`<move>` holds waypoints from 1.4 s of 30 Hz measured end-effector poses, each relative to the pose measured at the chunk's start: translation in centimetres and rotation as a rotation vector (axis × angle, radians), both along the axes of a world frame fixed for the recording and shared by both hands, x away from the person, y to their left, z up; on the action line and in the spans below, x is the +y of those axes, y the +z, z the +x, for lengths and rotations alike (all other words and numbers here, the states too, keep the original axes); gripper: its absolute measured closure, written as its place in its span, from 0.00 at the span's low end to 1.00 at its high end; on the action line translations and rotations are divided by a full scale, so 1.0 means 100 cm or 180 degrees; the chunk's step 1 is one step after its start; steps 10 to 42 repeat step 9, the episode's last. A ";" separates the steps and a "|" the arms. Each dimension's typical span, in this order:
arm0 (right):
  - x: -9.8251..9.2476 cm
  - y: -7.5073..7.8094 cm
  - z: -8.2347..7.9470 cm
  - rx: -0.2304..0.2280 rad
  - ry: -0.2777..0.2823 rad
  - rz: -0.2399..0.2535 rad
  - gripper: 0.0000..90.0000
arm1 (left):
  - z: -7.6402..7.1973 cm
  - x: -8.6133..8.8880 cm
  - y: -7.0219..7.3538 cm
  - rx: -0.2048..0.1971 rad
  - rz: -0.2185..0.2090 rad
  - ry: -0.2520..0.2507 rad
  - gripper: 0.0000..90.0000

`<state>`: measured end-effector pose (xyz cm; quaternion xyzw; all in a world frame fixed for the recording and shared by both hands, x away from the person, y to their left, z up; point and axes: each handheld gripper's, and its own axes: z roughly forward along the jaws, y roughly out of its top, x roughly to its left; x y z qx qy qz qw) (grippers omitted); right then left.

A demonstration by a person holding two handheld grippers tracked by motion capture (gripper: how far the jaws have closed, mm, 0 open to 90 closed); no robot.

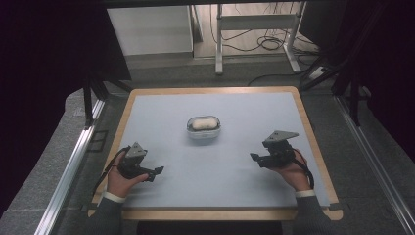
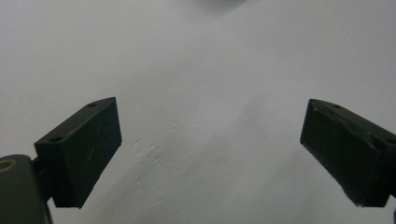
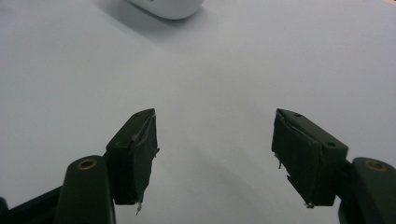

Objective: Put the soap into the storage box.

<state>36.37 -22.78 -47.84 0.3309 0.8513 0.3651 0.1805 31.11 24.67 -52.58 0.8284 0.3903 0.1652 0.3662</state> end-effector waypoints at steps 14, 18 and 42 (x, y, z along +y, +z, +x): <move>-0.007 -0.003 -0.002 -0.0137 -0.0186 -0.0027 0.26 | 0.001 0.000 -0.001 -0.0002 0.0006 -0.0010 0.06; -0.007 -0.003 -0.002 -0.0137 -0.0186 -0.0027 0.26 | 0.001 0.000 -0.001 -0.0002 0.0006 -0.0010 0.06; -0.007 -0.003 -0.002 -0.0137 -0.0186 -0.0027 0.26 | 0.001 0.000 -0.001 -0.0002 0.0006 -0.0010 0.06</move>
